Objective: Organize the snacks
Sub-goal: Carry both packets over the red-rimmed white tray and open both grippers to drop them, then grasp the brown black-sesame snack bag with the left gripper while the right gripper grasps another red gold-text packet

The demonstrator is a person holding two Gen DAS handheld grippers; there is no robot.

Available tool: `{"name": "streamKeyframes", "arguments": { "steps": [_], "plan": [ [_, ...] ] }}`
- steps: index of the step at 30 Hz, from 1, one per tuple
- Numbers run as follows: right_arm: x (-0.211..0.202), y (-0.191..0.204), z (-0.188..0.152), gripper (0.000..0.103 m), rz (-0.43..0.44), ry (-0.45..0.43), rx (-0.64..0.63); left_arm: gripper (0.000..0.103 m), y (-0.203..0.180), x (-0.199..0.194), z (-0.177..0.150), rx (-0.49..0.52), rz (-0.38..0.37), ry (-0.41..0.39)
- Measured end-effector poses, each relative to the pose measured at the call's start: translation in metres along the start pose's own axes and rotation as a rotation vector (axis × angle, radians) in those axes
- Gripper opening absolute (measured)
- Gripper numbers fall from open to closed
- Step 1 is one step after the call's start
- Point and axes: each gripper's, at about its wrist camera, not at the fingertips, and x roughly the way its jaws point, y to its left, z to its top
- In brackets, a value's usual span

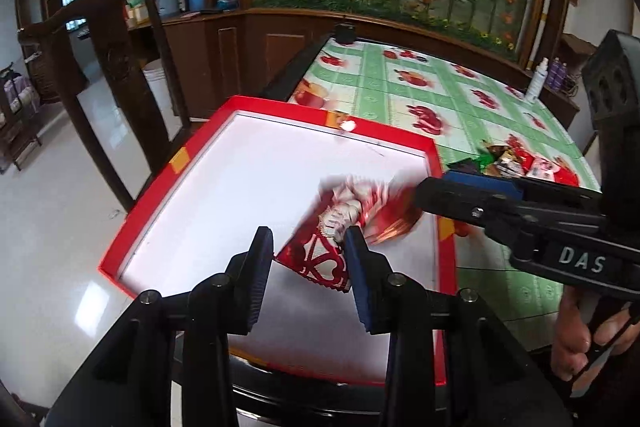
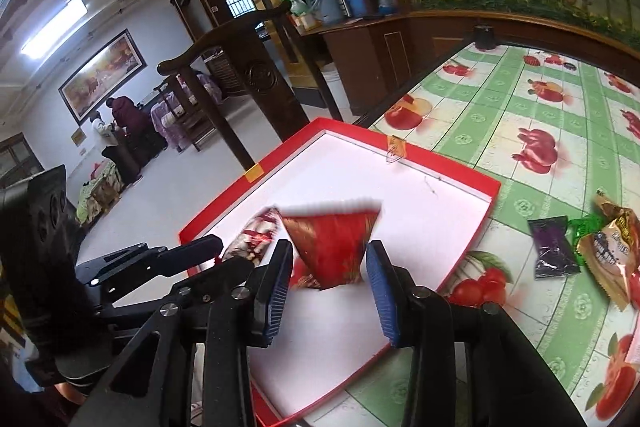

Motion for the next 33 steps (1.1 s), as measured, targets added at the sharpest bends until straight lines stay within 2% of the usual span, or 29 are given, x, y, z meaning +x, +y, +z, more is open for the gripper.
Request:
{"name": "streamKeyframes", "arguments": {
  "steps": [3, 4, 5, 7, 12, 15, 19, 24, 29, 33],
  "plan": [
    [-0.004, -0.004, -0.002, 0.041, -0.026, -0.011, -0.001, 0.036, 0.001, -0.002, 0.0, -0.01, 0.006, 0.007],
    [-0.005, -0.007, -0.004, 0.041, -0.033, -0.014, 0.003, 0.046, 0.001, -0.002, 0.0, -0.013, 0.007, 0.009],
    [-0.007, -0.011, -0.005, 0.041, -0.043, -0.018, 0.009, 0.062, -0.001, -0.003, 0.0, -0.013, 0.008, 0.006],
    [-0.01, -0.023, -0.008, 0.044, -0.067, -0.02, 0.029, 0.069, -0.005, -0.007, 0.001, -0.005, 0.004, -0.013],
    [-0.031, -0.07, -0.022, 0.046, -0.136, -0.03, 0.11, 0.069, -0.038, -0.008, 0.007, 0.056, -0.076, -0.011],
    [-0.059, -0.109, -0.034, 0.046, -0.203, -0.075, 0.181, 0.074, -0.063, -0.006, 0.011, 0.102, -0.112, -0.002],
    [-0.102, -0.165, -0.055, 0.057, -0.321, -0.137, 0.288, 0.075, -0.097, 0.001, 0.016, 0.174, -0.128, 0.007],
    [-0.151, -0.215, -0.084, 0.058, -0.421, -0.195, 0.37, 0.074, -0.134, 0.021, 0.025, 0.216, -0.167, 0.066],
    [-0.202, -0.26, -0.111, 0.067, -0.522, -0.293, 0.463, 0.074, -0.166, 0.034, 0.032, 0.238, -0.18, 0.105],
    [-0.23, -0.288, -0.132, 0.068, -0.538, -0.382, 0.553, 0.074, -0.192, 0.041, 0.035, 0.261, -0.186, 0.119]
  ]
}}
